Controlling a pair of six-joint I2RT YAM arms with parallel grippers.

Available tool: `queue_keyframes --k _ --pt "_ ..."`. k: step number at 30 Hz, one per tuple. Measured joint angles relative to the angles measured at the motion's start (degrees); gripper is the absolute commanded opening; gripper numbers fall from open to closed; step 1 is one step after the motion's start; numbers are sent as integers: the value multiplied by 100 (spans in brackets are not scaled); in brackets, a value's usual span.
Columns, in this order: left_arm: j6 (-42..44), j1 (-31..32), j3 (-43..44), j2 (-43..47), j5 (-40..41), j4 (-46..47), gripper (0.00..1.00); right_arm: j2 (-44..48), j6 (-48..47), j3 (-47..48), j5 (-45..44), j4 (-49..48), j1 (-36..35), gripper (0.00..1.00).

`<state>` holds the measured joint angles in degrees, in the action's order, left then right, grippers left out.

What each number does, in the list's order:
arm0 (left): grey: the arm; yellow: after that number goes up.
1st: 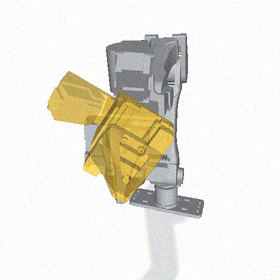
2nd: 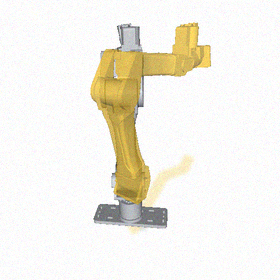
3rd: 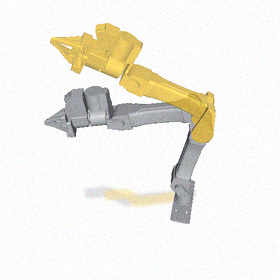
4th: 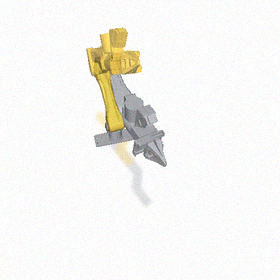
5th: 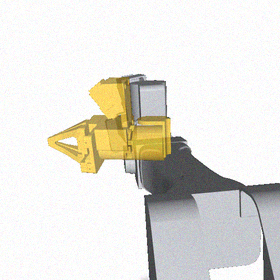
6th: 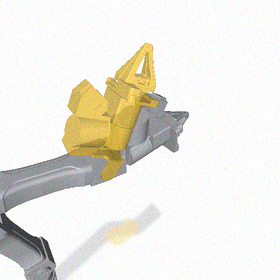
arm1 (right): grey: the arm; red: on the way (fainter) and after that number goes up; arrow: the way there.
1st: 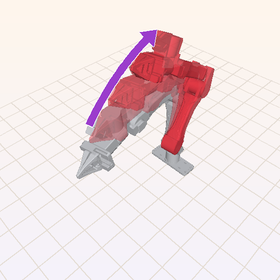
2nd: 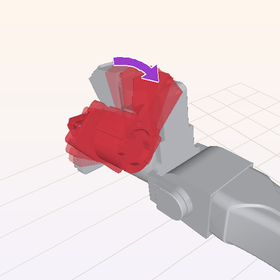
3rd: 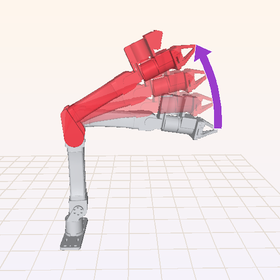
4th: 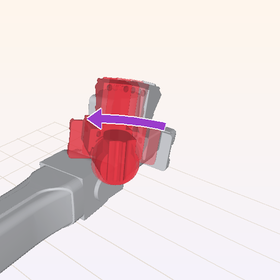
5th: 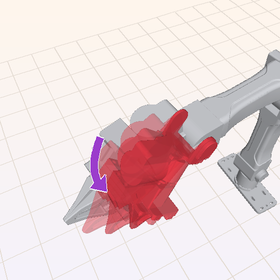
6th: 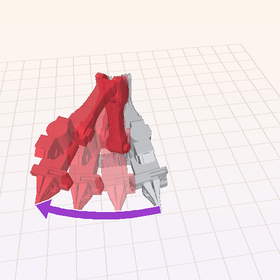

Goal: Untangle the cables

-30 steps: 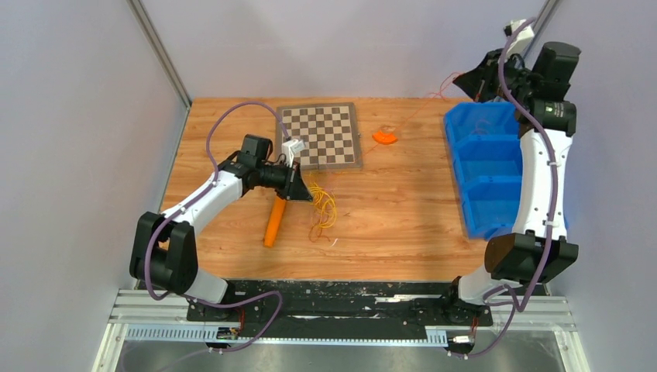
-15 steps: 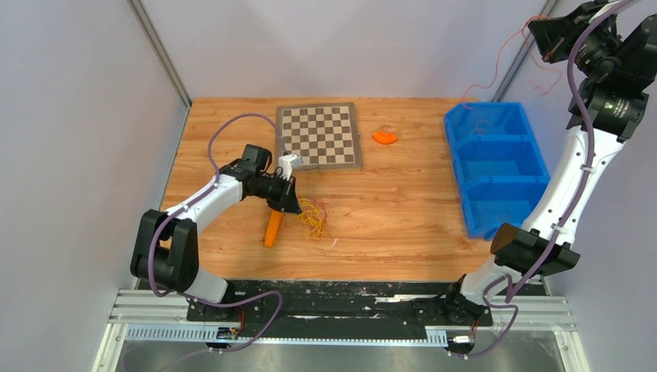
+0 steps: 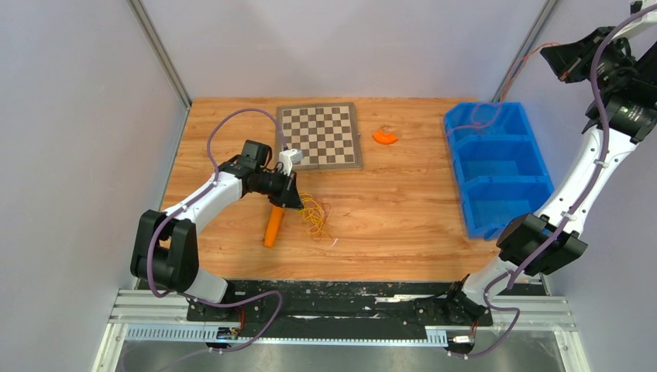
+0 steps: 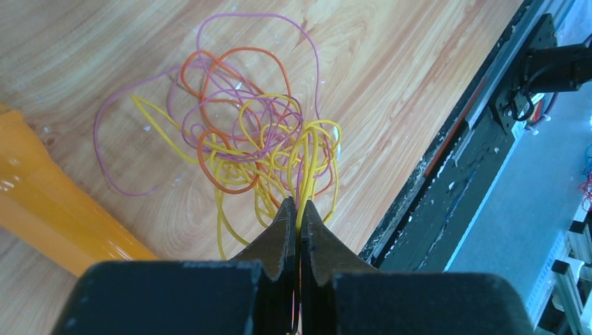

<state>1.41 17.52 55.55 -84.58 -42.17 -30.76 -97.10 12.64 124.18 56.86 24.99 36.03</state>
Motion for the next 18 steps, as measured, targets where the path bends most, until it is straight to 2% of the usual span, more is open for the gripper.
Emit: queue_keyframes --k 8,12,18 --pt "-177 0 103 0 -155 72 0 -7 -240 -1036 273 -20 212 0" --pt "-258 0 103 0 -212 107 0 -11 -595 -1346 42 105 229 0" --pt "-262 0 103 0 -232 138 0 -55 -1062 -1327 -476 129 306 0"
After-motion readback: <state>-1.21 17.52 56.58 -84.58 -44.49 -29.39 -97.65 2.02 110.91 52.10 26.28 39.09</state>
